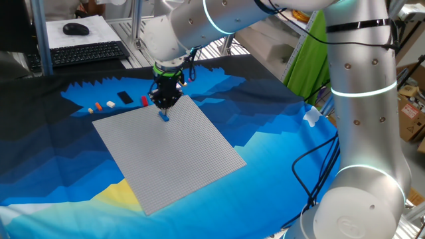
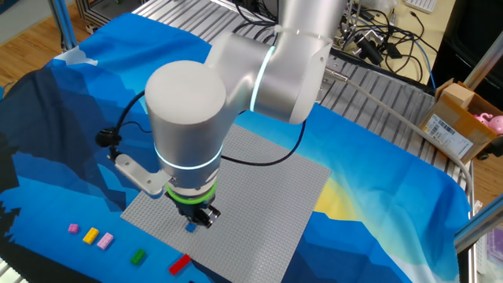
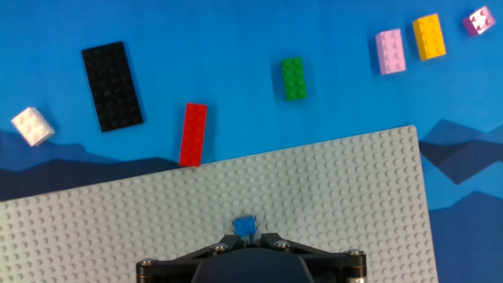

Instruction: Stack small Lego blocks randomly, one at a time

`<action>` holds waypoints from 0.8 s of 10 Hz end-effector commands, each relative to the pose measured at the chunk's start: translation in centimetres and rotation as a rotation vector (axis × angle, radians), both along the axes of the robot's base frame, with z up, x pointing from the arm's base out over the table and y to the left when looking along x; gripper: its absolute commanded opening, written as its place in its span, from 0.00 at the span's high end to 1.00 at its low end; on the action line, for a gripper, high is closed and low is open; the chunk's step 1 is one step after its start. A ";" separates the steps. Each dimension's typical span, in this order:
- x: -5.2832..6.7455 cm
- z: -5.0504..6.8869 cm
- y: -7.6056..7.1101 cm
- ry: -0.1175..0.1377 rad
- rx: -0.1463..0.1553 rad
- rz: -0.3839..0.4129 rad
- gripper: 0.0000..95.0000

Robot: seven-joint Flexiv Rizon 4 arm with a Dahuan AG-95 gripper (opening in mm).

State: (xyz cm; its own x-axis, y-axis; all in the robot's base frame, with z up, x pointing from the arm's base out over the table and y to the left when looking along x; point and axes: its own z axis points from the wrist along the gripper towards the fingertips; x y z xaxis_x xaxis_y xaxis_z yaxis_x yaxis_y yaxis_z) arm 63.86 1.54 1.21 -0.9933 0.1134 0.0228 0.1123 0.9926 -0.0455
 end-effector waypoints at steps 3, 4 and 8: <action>-0.3 1.1 0.0 0.036 -0.003 -0.007 1.00; -0.5 1.7 0.0 0.039 -0.004 -0.019 1.00; 0.1 2.6 -0.4 0.048 0.052 -0.070 1.00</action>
